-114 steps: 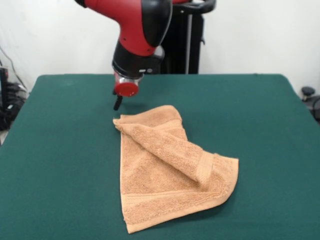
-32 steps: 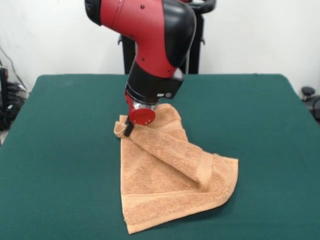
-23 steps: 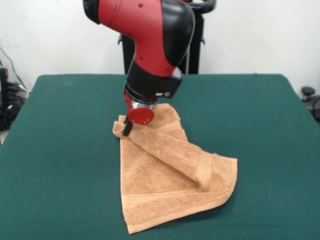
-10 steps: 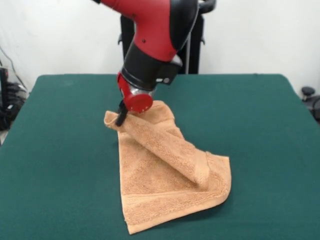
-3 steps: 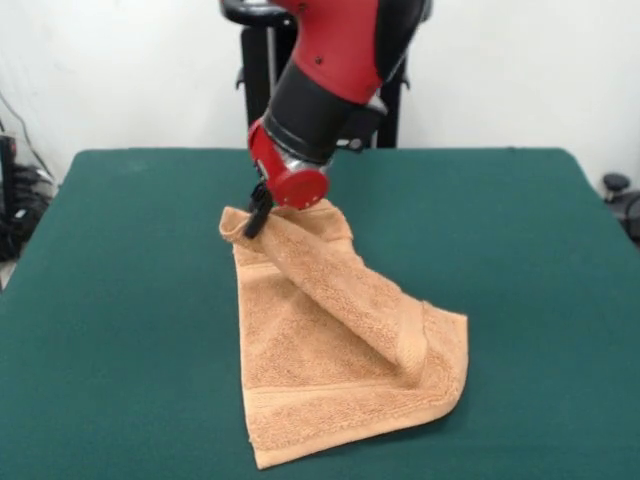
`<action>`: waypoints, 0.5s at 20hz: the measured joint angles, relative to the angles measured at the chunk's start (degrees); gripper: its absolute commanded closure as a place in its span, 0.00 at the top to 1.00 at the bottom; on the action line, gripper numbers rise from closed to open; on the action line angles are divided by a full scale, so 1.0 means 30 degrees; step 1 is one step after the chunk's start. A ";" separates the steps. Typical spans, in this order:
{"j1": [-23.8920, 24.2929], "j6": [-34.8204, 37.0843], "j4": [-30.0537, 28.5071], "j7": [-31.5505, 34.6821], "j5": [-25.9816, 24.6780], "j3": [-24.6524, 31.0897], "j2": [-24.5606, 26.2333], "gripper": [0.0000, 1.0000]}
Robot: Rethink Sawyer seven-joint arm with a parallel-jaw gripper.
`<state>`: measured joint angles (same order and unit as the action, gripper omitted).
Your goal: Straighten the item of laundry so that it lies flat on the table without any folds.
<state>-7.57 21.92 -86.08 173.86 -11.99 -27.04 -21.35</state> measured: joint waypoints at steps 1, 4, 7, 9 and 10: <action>-0.0077 0.0048 -0.0003 0.0000 -0.0103 -0.0002 -0.0069 0.00; -0.0120 0.0184 -0.0002 0.0000 -0.0427 -0.0024 -0.0318 0.00; -0.0210 0.0284 -0.0001 0.0000 -0.0792 -0.0141 -0.0497 0.00; -0.0335 0.0301 -0.0003 0.0000 -0.1091 -0.0347 -0.0523 0.00; -0.0397 0.0310 -0.0003 0.0000 -0.1240 -0.0450 -0.0537 0.00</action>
<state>-8.76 22.85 -86.09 173.86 -15.71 -28.39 -22.96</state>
